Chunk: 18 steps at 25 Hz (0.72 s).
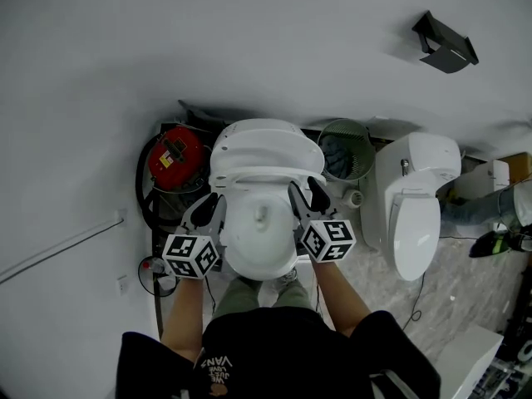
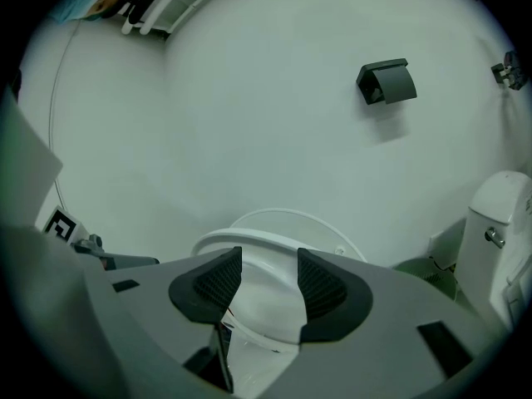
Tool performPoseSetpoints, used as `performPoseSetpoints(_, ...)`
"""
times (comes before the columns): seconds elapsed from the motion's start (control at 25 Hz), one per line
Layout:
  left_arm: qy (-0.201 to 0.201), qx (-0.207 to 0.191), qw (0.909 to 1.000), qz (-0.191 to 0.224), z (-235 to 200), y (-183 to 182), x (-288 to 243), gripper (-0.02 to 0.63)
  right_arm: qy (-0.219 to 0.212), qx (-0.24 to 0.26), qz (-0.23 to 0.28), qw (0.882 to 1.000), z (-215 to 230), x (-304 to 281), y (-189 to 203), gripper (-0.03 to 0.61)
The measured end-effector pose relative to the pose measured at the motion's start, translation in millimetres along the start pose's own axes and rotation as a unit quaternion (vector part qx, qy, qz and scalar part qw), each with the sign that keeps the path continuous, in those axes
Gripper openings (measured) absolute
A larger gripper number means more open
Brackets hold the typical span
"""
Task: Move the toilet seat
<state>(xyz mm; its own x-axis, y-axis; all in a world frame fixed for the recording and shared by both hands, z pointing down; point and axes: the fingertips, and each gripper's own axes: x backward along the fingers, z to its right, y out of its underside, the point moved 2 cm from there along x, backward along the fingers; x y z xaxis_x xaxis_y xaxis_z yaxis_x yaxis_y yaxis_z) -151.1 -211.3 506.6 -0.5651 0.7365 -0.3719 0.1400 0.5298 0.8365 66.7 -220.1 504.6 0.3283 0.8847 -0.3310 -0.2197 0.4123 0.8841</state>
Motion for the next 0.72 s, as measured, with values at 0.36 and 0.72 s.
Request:
performPoseSetpoints(0.36,0.004,-0.018,0.9998,-0.005,1,-5,4,0.007,0.002,0.006,0.003,1.0,8,-22,-10,0.207)
performPoseSetpoints(0.72,-0.007,-0.031,0.9995,0.0,-8,-14,12,0.0,0.012,0.018,0.002,1.0,13,-41,-17,0.216)
